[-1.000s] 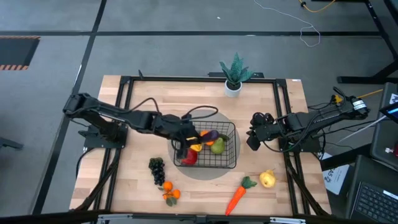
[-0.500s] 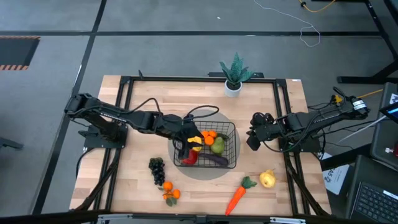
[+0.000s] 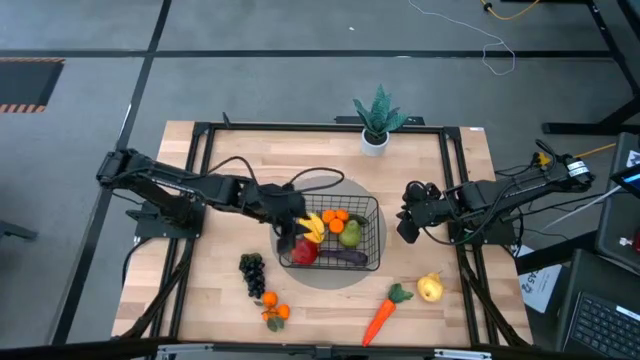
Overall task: Build produce basket
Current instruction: Put the grapes into the black wire basket
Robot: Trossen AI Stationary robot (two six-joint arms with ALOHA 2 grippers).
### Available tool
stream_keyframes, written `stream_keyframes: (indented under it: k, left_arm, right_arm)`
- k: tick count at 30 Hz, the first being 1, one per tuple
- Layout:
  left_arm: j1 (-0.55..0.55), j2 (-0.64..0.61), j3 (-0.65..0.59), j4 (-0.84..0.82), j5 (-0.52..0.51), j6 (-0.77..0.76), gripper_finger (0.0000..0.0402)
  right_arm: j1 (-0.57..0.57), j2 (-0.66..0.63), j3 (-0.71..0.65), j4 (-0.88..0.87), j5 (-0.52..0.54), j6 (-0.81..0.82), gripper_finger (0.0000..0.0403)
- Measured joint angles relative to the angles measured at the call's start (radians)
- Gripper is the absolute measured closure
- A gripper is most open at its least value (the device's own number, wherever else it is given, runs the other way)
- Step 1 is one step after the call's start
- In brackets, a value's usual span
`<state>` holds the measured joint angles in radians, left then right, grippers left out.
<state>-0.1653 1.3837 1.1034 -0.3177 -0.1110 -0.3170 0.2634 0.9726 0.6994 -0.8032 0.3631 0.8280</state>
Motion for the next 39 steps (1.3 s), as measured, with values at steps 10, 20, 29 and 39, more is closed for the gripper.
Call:
stream_keyframes:
  k: [10,20,29,39]
  left_arm:
    - [-0.168,-0.077,0.000,-0.531,0.174,-0.407,0.0243]
    - [-0.359,-0.004,0.000,-0.569,0.033,-0.592,0.0243]
    - [-0.455,0.164,0.000,-0.545,0.024,-0.614,0.0243]
    - [-0.461,0.419,0.004,-0.509,-0.011,-0.872,0.0243]
  right_arm:
    - [0.000,0.001,0.000,-0.001,0.001,-0.023,0.0257]
    - [0.000,0.000,0.000,0.001,0.001,-0.024,0.0257]
    - [0.000,0.000,0.000,0.001,0.001,-0.025,0.0257]
    - [0.000,0.000,0.000,0.000,0.001,-0.055,0.0257]
